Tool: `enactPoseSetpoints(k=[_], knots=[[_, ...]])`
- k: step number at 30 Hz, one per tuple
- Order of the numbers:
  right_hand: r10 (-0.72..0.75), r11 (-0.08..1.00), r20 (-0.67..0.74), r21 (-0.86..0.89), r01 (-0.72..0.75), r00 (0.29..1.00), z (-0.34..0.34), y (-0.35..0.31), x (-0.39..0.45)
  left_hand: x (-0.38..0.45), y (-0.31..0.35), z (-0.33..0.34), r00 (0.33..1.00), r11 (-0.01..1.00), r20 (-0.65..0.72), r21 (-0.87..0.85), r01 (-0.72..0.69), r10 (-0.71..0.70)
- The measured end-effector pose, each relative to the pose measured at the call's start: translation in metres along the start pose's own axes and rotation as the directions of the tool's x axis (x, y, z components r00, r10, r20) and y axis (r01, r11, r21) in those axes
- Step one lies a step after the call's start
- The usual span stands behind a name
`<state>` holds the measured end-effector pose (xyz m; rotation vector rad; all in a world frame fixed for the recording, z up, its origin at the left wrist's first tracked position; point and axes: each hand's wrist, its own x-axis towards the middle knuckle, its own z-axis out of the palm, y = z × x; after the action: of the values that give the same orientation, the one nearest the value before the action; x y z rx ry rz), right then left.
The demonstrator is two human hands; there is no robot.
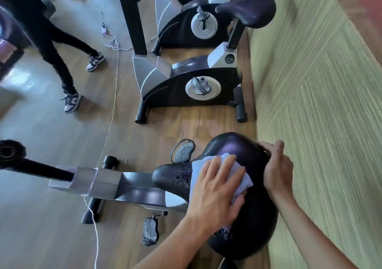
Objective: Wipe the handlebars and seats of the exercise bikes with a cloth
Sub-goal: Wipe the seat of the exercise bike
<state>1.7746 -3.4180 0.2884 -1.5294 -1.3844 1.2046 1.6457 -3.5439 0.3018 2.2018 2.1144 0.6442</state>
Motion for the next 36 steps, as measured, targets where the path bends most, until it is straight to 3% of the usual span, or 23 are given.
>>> enactPoseSetpoints(k=[4,7,9,12,16,18,22,27,29,36], knots=[[0.042,0.998,-0.005,0.039,-0.042,0.999,0.0,-0.005,-0.005,0.049,-0.026,0.01,0.994,0.996,0.065,0.015,-0.088,0.087],[0.042,0.999,0.006,0.01,-0.042,0.999,-0.001,-0.009,-0.008,0.105,-0.046,0.019,0.984,0.986,0.108,-0.075,0.151,-0.143],[0.053,0.998,-0.019,0.023,-0.053,0.998,-0.002,-0.006,-0.009,0.103,-0.048,0.02,0.972,0.974,0.125,-0.08,0.211,-0.201],[0.077,0.993,-0.087,0.093,-0.069,0.993,-0.002,-0.004,-0.01,0.054,-0.031,0.008,0.997,0.997,0.05,-0.037,0.063,-0.061],[0.138,0.963,-0.155,0.253,-0.096,0.978,-0.004,-0.005,-0.011,0.038,-0.023,0.008,0.977,0.984,0.121,-0.023,-0.174,0.176],[0.15,0.947,-0.177,0.309,-0.09,0.973,-0.005,-0.003,-0.009,0.073,-0.024,0.017,0.976,0.985,0.136,-0.012,-0.171,0.171],[0.09,0.96,-0.197,0.279,-0.032,0.976,-0.004,-0.002,-0.008,0.13,-0.01,0.027,0.991,1.0,0.128,0.002,0.027,-0.027],[0.114,0.945,-0.206,0.323,-0.043,0.972,-0.004,0.005,-0.006,0.012,0.006,-0.001,0.958,0.957,0.121,-0.163,-0.238,0.259],[0.148,0.941,-0.196,0.331,-0.077,0.969,-0.006,0.006,-0.005,0.001,0.001,0.001,0.932,0.932,0.12,-0.172,-0.32,0.342],[0.093,0.983,-0.191,0.175,-0.059,0.977,-0.009,-0.001,-0.019,0.075,0.014,0.009,0.964,0.989,0.22,-0.042,-0.141,0.147]])
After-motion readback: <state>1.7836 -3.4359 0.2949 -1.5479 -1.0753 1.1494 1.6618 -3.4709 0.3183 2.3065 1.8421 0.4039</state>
